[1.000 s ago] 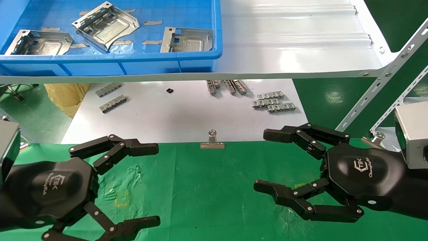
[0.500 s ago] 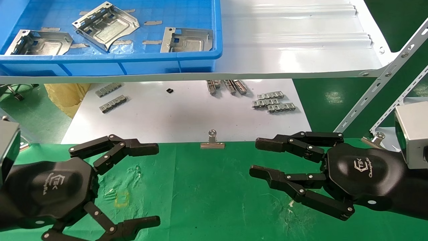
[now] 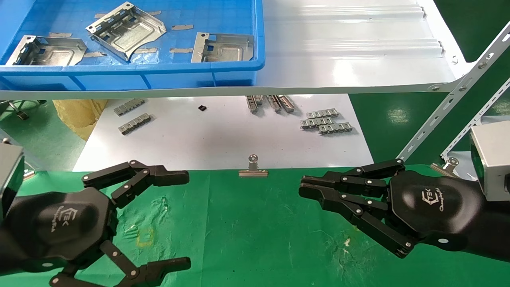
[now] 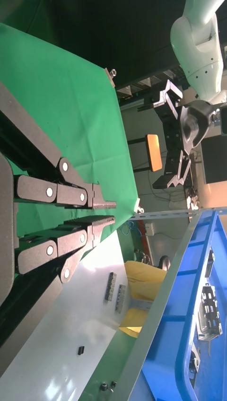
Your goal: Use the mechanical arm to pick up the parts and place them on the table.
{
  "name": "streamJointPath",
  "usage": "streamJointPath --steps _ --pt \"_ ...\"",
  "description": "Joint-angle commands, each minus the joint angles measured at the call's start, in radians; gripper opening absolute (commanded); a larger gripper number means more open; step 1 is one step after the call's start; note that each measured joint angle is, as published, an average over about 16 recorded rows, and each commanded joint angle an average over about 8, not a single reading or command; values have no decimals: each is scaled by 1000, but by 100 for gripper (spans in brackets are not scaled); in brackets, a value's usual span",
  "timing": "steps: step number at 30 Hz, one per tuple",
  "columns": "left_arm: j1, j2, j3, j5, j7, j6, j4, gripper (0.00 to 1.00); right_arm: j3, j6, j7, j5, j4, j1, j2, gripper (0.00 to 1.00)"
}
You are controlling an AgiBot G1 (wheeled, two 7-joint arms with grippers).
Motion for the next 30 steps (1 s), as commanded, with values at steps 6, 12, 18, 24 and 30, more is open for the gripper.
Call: streamJointPath --steps 6,12,18,24,30 --pt "-29 3 -3 5 -3 -7 0 100 0 0 0 0 0 0 0 0" --pt "-223 58 21 94 -20 -40 83 100 0 0 0 0 0 0 0 5" --pt "-524 209 84 286 36 -148 407 100 0 0 0 0 0 0 0 80" --pt "-770 365 146 483 135 -384 771 80 0 0 0 0 0 0 0 100" --pt "-914 456 217 625 194 -535 1025 6 0 0 0 0 0 0 0 100"
